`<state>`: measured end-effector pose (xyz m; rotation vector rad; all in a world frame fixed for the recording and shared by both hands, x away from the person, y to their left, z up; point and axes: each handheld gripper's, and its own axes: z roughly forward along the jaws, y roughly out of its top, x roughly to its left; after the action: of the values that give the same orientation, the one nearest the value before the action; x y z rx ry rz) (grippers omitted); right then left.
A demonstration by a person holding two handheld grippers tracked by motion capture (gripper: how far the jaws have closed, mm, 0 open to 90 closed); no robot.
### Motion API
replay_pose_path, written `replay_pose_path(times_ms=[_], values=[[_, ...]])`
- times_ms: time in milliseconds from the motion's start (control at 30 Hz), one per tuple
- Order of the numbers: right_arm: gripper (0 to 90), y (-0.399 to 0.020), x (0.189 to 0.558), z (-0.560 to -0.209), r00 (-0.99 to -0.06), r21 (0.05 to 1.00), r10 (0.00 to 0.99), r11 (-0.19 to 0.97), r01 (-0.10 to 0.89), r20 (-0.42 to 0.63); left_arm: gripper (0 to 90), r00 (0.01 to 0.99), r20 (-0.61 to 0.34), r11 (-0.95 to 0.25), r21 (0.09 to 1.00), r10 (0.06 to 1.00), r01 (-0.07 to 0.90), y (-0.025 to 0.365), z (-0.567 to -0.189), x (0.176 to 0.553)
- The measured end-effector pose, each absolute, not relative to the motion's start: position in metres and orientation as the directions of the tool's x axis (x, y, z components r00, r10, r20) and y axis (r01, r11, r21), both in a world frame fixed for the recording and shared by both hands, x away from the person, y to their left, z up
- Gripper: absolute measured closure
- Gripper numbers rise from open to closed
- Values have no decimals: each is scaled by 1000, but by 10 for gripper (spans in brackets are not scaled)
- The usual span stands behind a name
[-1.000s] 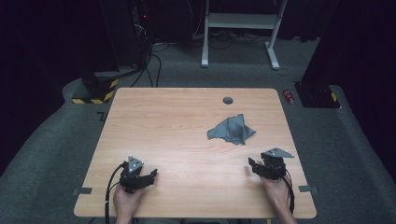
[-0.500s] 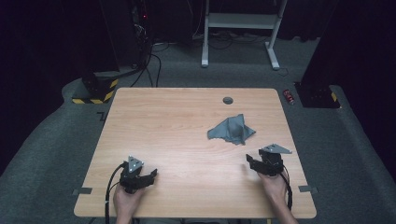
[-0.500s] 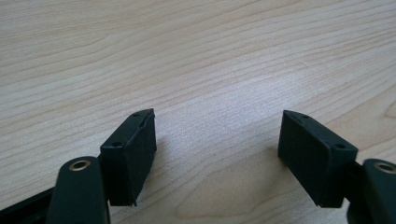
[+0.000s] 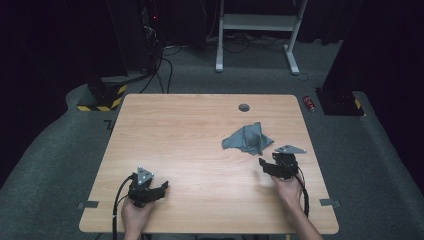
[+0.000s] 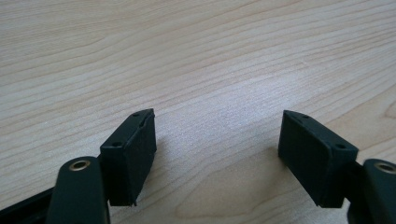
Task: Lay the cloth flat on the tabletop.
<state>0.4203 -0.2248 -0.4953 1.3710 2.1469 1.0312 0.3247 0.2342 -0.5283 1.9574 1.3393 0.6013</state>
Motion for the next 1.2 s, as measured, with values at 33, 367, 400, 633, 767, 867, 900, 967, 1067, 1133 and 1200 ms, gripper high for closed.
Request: replay_pose_path(times_ms=[33, 367, 400, 633, 767, 867, 900, 967, 1067, 1133, 1200], values=[[357, -223, 422, -494, -444, 755, 894, 251, 606, 59, 281, 364, -3, -239, 750, 932, 617, 234, -528, 325], [310, -205, 448, -490, -441, 749, 897, 273, 604, 29, 279, 364, -3, -239, 750, 931, 617, 234, -528, 325], [310, -205, 448, -490, -441, 749, 897, 273, 604, 29, 279, 364, -3, -239, 750, 931, 617, 234, -528, 325], [270, -197, 465, -496, -433, 740, 901, 279, 612, 18, 279, 365, -3, -239, 750, 931, 617, 234, -528, 325], [267, -196, 477, -500, -414, 745, 910, 259, 615, 25, 279, 364, 0, -241, 750, 931, 616, 234, -528, 325], [260, -194, 481, -502, -408, 739, 913, 259, 622, 23, 279, 366, 1, -243, 749, 931, 616, 234, -528, 325], [259, -192, 485, -506, -403, 723, 915, 266, 638, 19, 279, 366, 2, -244, 749, 931, 616, 234, -528, 325], [259, -192, 487, -507, -398, 718, 917, 263, 644, 21, 279, 366, 1, -243, 749, 931, 616, 234, -528, 325], [271, -187, 492, -509, -394, 710, 919, 263, 654, 22, 279, 366, 2, -244, 749, 931, 616, 235, -528, 325], [277, -186, 494, -511, -396, 706, 918, 279, 651, 2, 279, 367, 1, -244, 749, 930, 616, 235, -528, 325], [279, -187, 496, -516, -382, 691, 924, 271, 670, 8, 279, 364, -5, -237, 751, 931, 616, 234, -528, 325]])
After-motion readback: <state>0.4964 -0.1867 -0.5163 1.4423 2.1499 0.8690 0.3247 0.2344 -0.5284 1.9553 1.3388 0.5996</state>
